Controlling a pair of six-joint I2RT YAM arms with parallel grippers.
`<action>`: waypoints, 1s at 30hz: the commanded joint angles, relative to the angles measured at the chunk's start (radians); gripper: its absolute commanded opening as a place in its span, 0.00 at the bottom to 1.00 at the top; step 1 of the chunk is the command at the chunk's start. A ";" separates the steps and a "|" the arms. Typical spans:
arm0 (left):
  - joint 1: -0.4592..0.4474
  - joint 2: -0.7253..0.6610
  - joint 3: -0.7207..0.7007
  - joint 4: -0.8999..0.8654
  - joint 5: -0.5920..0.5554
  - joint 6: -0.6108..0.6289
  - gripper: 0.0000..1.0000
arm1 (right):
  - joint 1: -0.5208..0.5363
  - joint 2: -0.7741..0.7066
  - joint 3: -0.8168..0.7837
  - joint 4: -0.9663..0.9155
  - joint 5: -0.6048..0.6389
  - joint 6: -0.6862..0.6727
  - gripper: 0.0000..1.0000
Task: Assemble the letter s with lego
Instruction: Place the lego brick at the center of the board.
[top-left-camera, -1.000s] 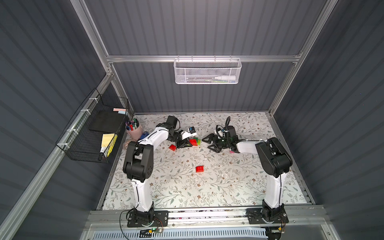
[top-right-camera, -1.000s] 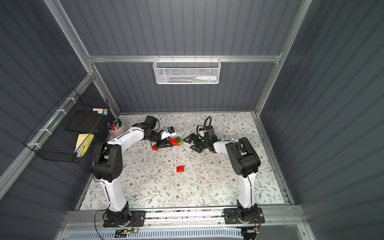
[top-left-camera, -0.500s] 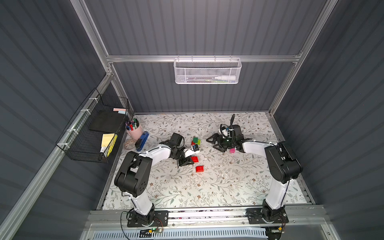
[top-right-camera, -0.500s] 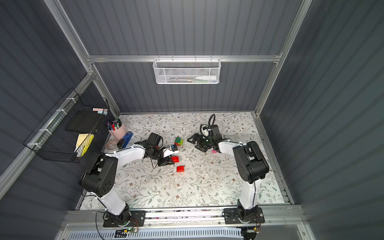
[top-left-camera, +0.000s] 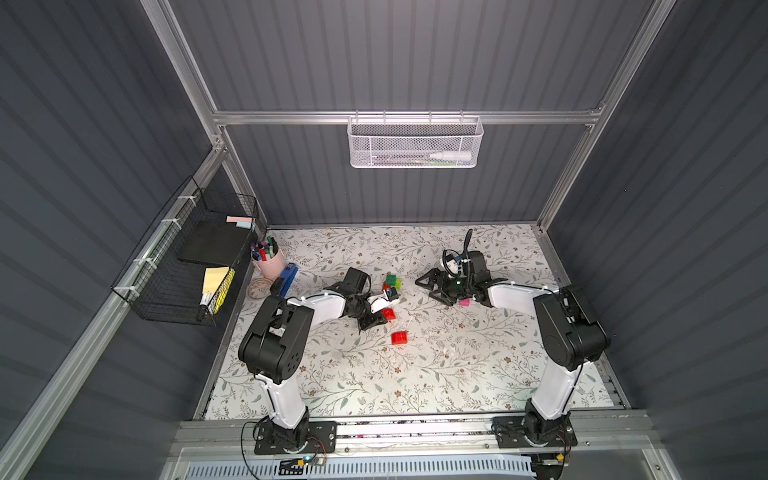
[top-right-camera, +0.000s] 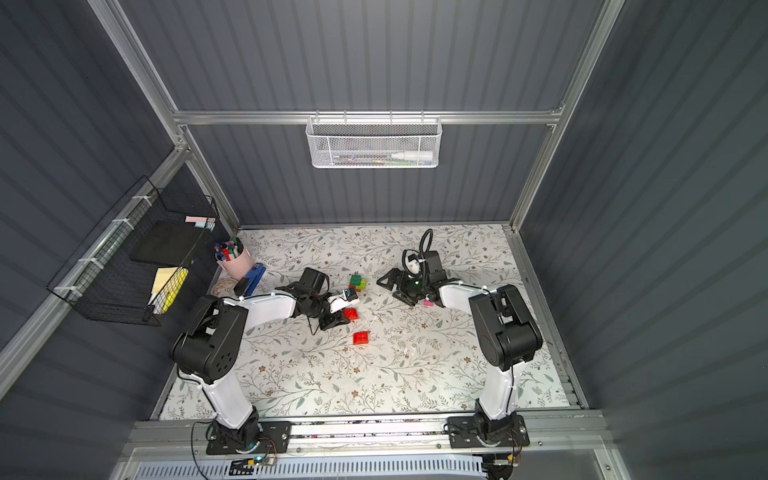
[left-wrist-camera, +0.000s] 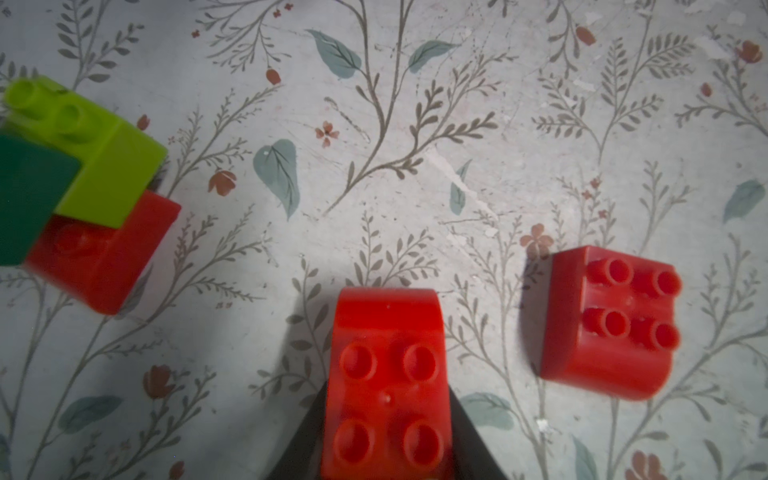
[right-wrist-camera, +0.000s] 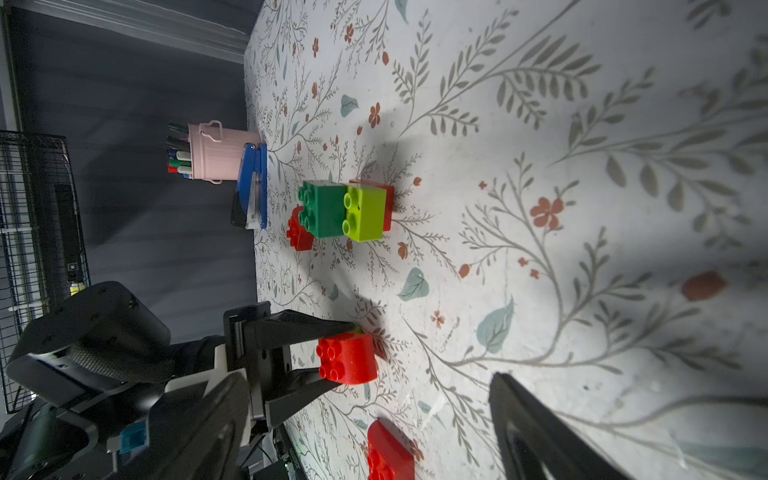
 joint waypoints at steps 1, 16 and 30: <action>-0.005 0.022 0.026 -0.034 -0.018 -0.010 0.38 | -0.005 -0.001 -0.007 0.003 -0.005 -0.004 0.92; -0.008 -0.001 0.130 -0.222 -0.035 0.005 0.64 | -0.016 -0.006 -0.027 0.018 -0.017 -0.007 0.92; -0.074 0.115 0.386 -0.497 -0.231 -0.041 0.70 | -0.037 -0.015 -0.047 0.027 -0.030 -0.015 0.92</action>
